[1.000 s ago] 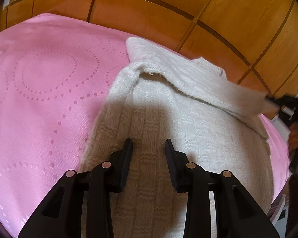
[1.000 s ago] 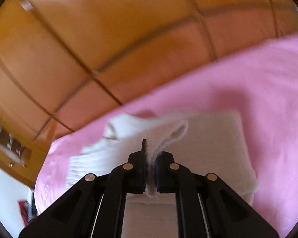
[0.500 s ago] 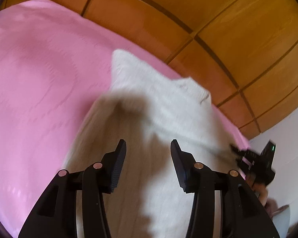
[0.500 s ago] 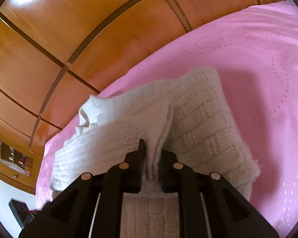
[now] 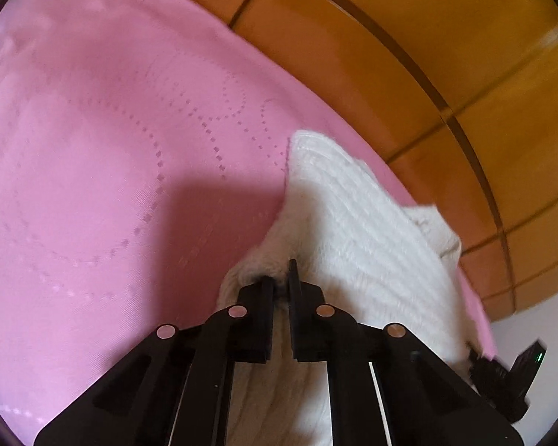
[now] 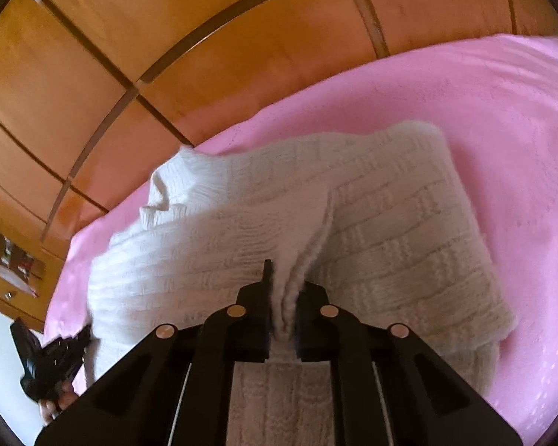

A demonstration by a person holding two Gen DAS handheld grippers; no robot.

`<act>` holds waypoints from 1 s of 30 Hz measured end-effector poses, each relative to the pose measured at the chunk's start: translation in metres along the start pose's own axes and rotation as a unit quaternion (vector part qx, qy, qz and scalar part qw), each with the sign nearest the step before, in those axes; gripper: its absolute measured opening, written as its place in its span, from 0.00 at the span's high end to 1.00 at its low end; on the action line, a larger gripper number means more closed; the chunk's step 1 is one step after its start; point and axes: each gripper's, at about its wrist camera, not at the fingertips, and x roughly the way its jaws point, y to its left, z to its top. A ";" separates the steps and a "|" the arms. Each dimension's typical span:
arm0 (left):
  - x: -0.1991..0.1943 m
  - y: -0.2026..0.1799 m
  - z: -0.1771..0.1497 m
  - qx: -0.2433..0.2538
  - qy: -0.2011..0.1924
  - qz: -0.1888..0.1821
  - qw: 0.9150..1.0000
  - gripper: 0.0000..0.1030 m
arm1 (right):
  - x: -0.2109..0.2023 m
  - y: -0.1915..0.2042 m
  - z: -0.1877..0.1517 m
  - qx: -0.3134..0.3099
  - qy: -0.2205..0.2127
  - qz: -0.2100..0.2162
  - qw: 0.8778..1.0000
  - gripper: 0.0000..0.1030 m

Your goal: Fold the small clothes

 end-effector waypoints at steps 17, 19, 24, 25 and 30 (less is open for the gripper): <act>-0.003 -0.068 0.034 0.151 -0.041 0.010 0.988 0.60 | -0.025 0.061 0.000 -0.116 -0.051 -0.052 0.991 0.47; 0.009 -0.075 0.036 0.169 -0.029 0.009 0.985 0.60 | -0.008 0.064 -0.002 -0.119 -0.032 -0.053 0.991 0.45; 0.065 -0.071 0.041 0.185 0.023 0.058 0.981 0.60 | 0.020 0.058 -0.013 -0.135 -0.023 -0.078 0.987 0.40; 0.077 -0.059 0.041 0.177 0.034 0.057 0.982 0.60 | 0.022 0.059 -0.017 -0.145 -0.032 -0.083 0.985 0.39; 0.070 -0.054 0.038 0.172 0.013 0.054 0.983 0.60 | 0.027 0.069 -0.026 -0.184 -0.048 -0.121 0.974 0.34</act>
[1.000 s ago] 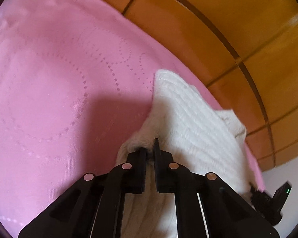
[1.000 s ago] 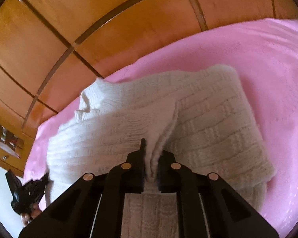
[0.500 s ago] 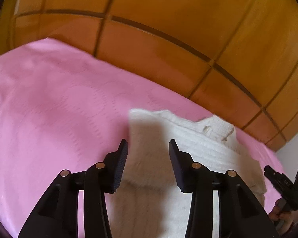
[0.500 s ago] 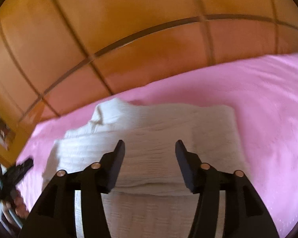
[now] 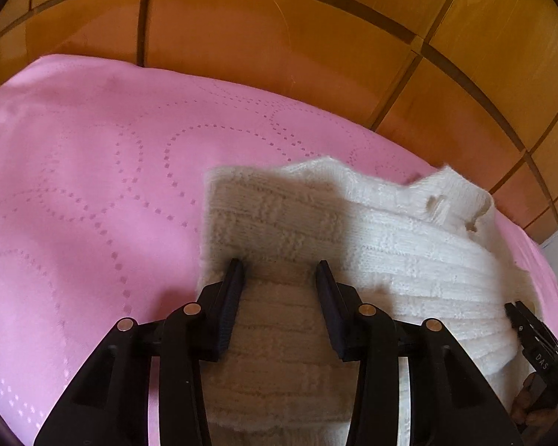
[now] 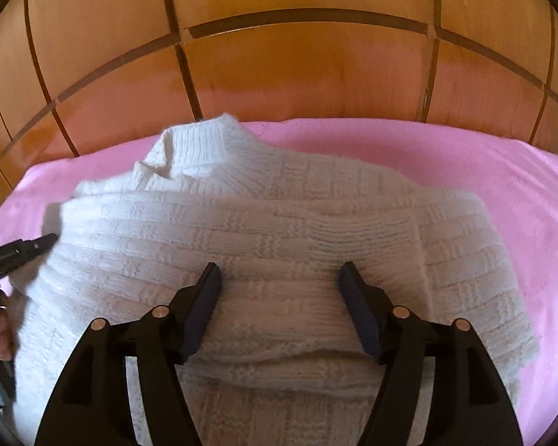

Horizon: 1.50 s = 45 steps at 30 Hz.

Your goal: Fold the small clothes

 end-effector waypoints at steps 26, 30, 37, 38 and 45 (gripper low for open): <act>-0.116 -0.006 -0.115 0.031 -0.042 0.056 0.997 0.49 | -0.050 -0.002 -0.020 0.009 0.000 -0.011 1.000 0.13; -0.118 0.004 -0.128 0.030 -0.034 0.065 0.997 0.49 | -0.066 -0.020 -0.035 0.026 0.013 -0.014 0.999 0.13; -0.122 0.022 -0.149 0.021 -0.023 0.077 0.997 0.49 | -0.096 -0.065 -0.067 0.058 0.028 -0.042 0.997 0.13; -0.123 0.025 -0.152 0.019 -0.021 0.078 0.997 0.49 | -0.100 -0.071 -0.072 0.060 0.033 -0.046 0.997 0.13; -0.133 0.034 -0.170 0.017 -0.016 0.080 0.997 0.41 | -0.124 -0.098 -0.115 0.084 0.073 -0.014 0.994 0.13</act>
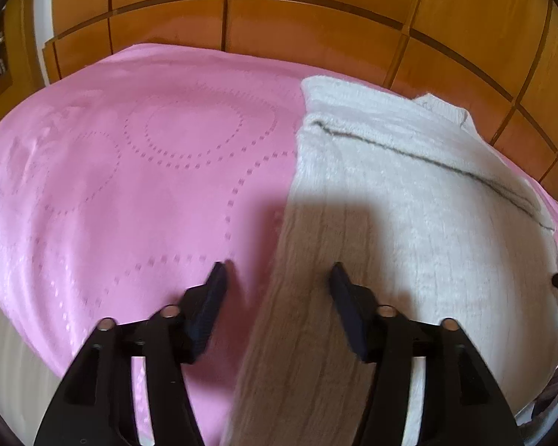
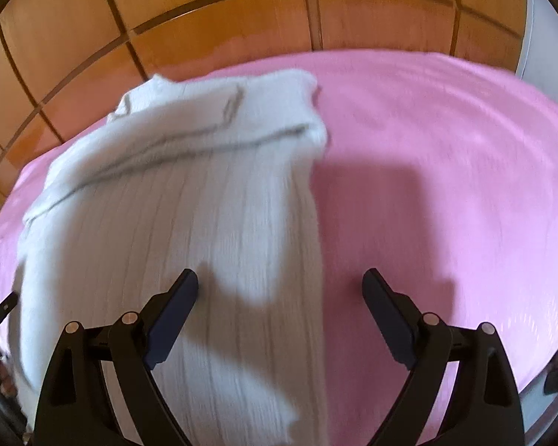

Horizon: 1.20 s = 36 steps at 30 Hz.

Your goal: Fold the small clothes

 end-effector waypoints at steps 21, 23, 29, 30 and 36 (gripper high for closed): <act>-0.038 0.031 -0.061 0.008 0.130 -0.125 0.984 0.92 | -0.035 0.002 -0.097 -0.010 0.164 0.129 0.978 0.77; -0.044 0.027 -0.060 0.027 0.122 -0.131 0.983 0.94 | -0.038 0.008 -0.094 -0.017 0.164 0.147 0.975 0.86; -0.050 0.039 -0.035 -0.031 0.107 -0.200 0.974 0.95 | -0.056 0.014 -0.067 0.012 0.122 0.219 0.968 0.89; -0.049 0.040 -0.030 -0.039 0.105 -0.209 0.972 0.95 | -0.057 0.012 -0.063 0.023 0.113 0.230 0.966 0.89; -0.031 0.036 0.017 -0.096 0.094 -0.262 0.956 0.95 | -0.045 0.000 -0.030 0.110 0.069 0.258 0.957 0.91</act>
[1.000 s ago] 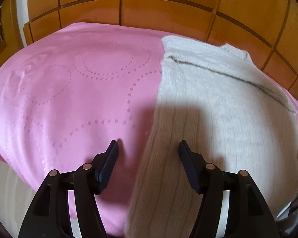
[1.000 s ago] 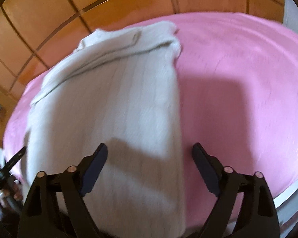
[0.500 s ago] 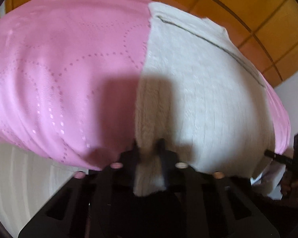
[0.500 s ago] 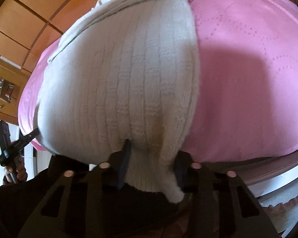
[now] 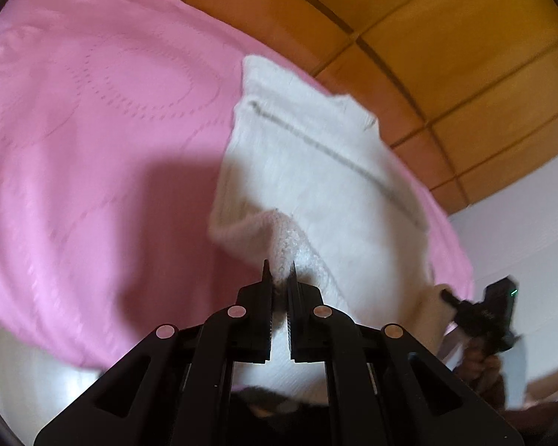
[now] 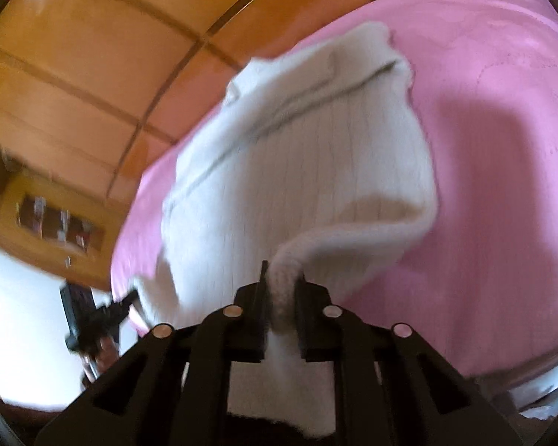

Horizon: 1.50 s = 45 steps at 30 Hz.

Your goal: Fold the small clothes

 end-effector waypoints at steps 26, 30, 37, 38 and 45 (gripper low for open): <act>0.023 -0.005 0.039 0.032 -0.011 0.079 0.996 0.95 | 0.006 -0.053 -0.070 0.031 0.092 -0.040 0.994 0.32; 0.004 0.005 0.016 0.026 -0.004 0.079 0.997 0.95 | 0.018 -0.057 -0.081 0.031 0.120 -0.012 0.992 0.33; -0.006 0.033 -0.037 0.000 0.044 0.101 0.994 0.95 | 0.041 -0.046 -0.093 0.011 0.163 0.013 0.986 0.92; -0.005 0.036 -0.043 -0.002 0.051 0.106 0.993 0.95 | 0.040 -0.041 -0.092 0.003 0.162 0.015 0.987 0.93; -0.014 0.024 -0.038 0.004 0.039 0.078 0.996 0.95 | 0.001 0.029 -0.056 -0.067 0.101 0.121 0.985 0.94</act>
